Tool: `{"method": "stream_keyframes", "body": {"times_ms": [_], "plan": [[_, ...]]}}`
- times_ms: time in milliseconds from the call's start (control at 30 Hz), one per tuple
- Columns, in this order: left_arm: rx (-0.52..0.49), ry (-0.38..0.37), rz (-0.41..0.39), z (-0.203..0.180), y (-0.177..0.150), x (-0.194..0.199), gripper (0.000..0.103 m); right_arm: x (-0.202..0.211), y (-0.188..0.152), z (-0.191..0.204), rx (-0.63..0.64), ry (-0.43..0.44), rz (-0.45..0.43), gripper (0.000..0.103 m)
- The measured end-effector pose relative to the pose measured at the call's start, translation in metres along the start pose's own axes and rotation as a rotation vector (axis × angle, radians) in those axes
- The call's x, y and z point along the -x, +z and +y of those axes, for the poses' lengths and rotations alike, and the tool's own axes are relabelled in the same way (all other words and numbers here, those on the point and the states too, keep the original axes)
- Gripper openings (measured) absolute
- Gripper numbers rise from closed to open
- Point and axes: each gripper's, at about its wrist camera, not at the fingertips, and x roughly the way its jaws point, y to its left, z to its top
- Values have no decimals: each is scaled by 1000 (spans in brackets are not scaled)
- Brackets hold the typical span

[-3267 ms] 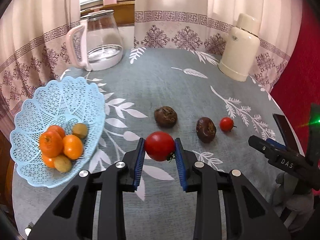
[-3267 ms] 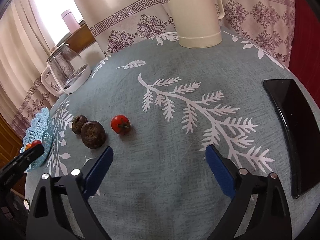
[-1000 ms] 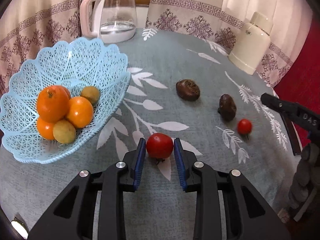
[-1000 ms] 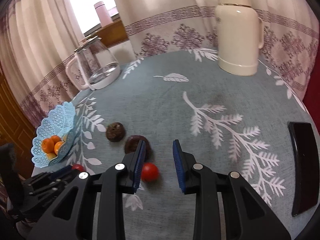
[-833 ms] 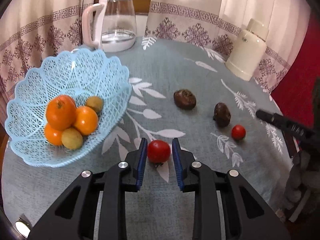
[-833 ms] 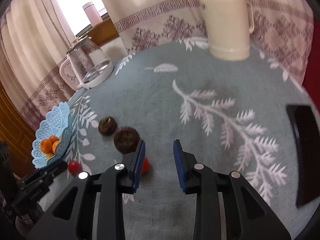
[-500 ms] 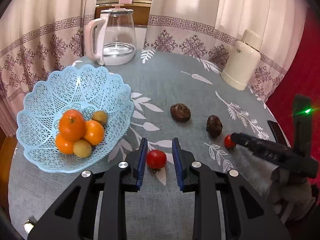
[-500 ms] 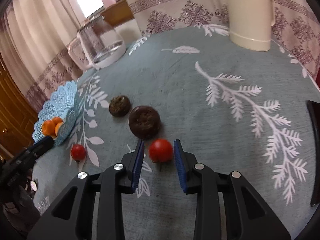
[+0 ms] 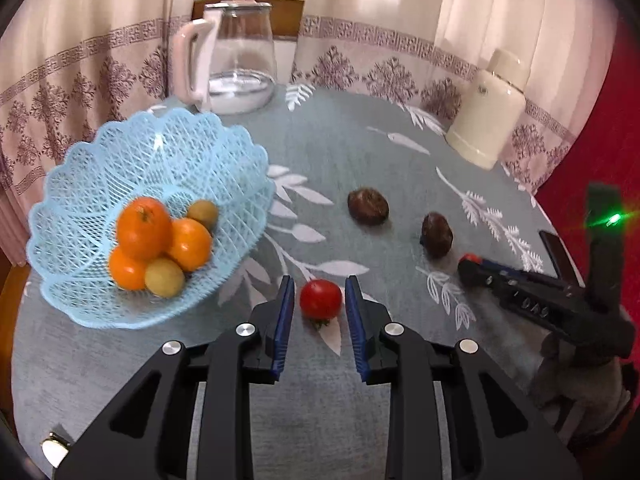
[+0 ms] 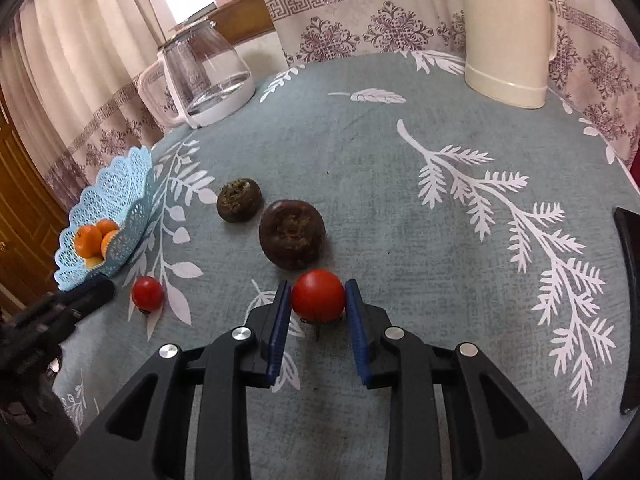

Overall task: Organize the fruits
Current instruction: 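Carry both held cherry tomatoes toward the blue basket, then lower the tomato into the basket and open the left gripper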

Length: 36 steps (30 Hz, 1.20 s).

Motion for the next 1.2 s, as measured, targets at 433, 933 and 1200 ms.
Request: {"method": "stream_keyframes", "body": {"times_ms": [433,933,1200], "plan": [[8,42,52,3,-2,-33,34,11,1,-2,-16,27,-28,28],[28,6,4,8,0,-16,29,24,8,15,6,45,-65,28],[97,59,-106,40,15,27,29,23,15,38,41,76,-67,28]]}}
